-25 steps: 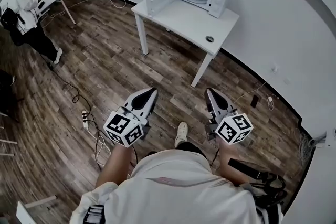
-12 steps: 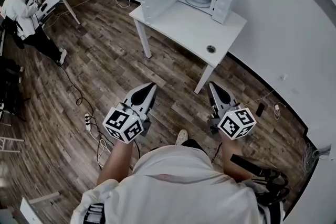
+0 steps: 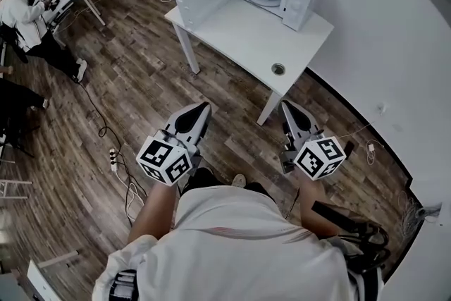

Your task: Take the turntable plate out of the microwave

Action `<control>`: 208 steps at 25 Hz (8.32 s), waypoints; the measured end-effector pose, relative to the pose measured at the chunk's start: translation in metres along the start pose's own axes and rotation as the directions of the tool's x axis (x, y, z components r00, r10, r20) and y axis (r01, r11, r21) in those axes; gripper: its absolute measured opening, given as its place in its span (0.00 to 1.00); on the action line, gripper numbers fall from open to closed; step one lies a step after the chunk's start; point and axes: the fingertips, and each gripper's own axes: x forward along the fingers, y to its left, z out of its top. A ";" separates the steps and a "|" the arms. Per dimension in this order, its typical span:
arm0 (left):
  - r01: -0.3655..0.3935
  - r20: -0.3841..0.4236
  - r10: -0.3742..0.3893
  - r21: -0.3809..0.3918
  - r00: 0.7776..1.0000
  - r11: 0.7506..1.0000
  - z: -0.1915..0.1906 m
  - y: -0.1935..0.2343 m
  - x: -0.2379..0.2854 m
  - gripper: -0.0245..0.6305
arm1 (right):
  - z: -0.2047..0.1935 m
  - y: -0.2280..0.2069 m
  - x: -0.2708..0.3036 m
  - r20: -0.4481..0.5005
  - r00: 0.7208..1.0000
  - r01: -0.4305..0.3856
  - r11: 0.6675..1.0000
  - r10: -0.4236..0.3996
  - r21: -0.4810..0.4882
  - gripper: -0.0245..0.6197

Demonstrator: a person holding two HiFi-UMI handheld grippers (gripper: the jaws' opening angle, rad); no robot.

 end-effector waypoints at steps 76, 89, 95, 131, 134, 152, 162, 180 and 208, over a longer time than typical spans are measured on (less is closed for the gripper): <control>0.109 -0.206 -0.248 -0.519 0.947 0.848 -0.049 0.342 0.548 0.05 | -0.020 -0.385 0.433 0.001 0.975 0.177 0.773 -0.224 0.609 0.04; 0.036 -0.162 -0.343 -0.863 0.925 0.504 -0.135 0.385 0.635 0.30 | -0.087 -0.472 0.506 -0.038 0.940 0.206 0.477 -0.338 0.854 0.29; 0.030 -0.150 -0.374 -0.900 0.915 0.434 -0.147 0.381 0.645 0.35 | -0.095 -0.479 0.509 -0.052 0.939 0.209 0.443 -0.340 0.872 0.31; 0.131 0.017 -0.458 -0.967 0.889 0.218 -0.136 0.369 0.658 0.10 | -0.082 -0.482 0.516 0.134 0.921 0.008 0.363 -0.365 0.932 0.09; 0.149 0.036 -0.454 -0.965 0.890 0.215 -0.136 0.369 0.656 0.10 | -0.080 -0.480 0.517 0.150 0.923 0.001 0.392 -0.354 0.920 0.09; 0.186 0.093 -0.349 -0.952 0.932 0.242 -0.122 0.372 0.602 0.10 | -0.080 -0.429 0.515 0.164 0.964 -0.061 0.423 -0.211 0.904 0.09; 0.201 0.137 -0.263 -0.952 0.955 0.232 -0.108 0.337 0.534 0.10 | -0.074 -0.368 0.473 0.122 0.985 -0.056 0.449 -0.121 0.892 0.09; 0.261 0.192 -0.266 -0.930 0.945 0.257 -0.056 0.271 0.423 0.10 | -0.039 -0.258 0.397 0.160 0.985 -0.104 0.503 -0.071 0.858 0.09; 0.353 0.235 -0.366 -0.887 0.900 0.298 -0.003 0.182 0.271 0.10 | -0.015 -0.109 0.292 0.268 0.961 -0.188 0.554 -0.067 0.811 0.09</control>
